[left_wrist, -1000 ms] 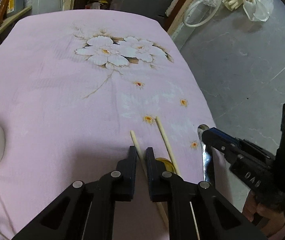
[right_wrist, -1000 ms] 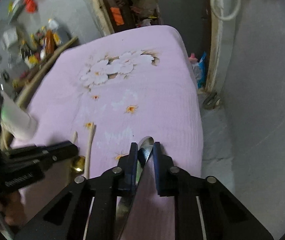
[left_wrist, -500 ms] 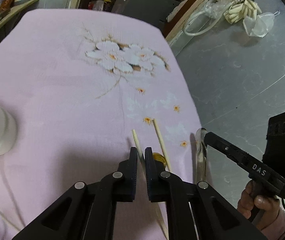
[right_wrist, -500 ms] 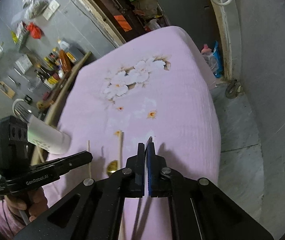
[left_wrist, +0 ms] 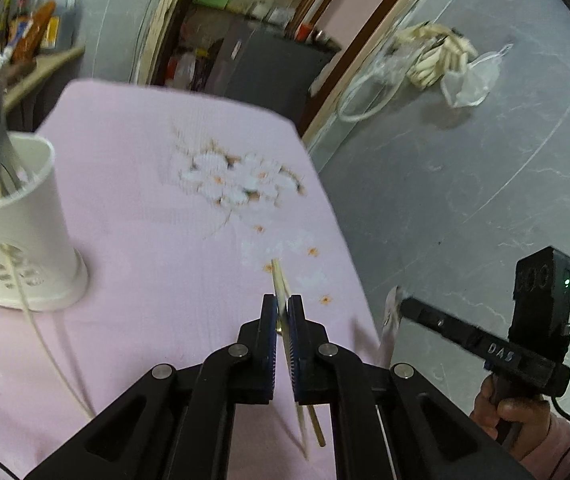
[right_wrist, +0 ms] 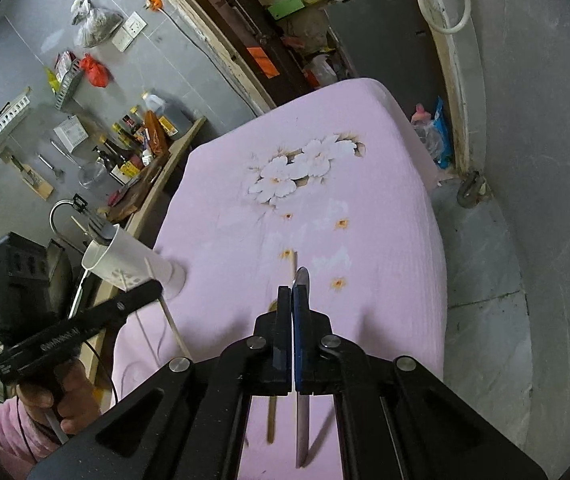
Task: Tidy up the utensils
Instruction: 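Lift the chopstick and silver spoon and carry them over the white holder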
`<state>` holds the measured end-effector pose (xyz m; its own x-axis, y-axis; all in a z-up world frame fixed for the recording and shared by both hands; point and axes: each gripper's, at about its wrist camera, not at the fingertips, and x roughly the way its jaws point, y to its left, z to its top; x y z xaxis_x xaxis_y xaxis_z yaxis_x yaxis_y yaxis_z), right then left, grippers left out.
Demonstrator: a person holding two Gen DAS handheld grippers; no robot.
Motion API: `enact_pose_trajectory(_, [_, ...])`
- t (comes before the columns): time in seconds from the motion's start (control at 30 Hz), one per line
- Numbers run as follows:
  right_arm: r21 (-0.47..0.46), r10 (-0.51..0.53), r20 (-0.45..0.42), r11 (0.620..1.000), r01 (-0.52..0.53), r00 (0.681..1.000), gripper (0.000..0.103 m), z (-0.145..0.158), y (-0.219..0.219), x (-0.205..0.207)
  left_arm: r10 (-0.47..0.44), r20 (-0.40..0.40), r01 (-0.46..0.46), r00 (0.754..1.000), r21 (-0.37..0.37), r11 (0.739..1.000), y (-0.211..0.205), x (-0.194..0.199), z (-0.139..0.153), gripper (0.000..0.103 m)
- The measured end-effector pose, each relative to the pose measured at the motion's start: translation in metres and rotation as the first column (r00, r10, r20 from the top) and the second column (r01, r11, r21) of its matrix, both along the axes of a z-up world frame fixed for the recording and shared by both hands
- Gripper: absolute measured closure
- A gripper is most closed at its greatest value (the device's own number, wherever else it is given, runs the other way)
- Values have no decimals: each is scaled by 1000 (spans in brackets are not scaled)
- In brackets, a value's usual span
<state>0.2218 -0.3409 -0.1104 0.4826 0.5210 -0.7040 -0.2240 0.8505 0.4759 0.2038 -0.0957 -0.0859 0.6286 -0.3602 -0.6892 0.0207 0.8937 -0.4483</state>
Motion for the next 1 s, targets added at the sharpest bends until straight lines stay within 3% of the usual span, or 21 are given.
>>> enact_pose_trajectory(0.47, [-22, -103, 133, 994, 107, 986, 102, 44, 29, -45, -54, 127, 51, 990, 24, 998, 43, -23, 52, 98])
enact_pose_trajectory(1.0, [-28, -108, 260, 992, 120, 959, 102, 91, 80, -67, -24, 179, 28, 984, -19, 999, 98, -36, 72, 98])
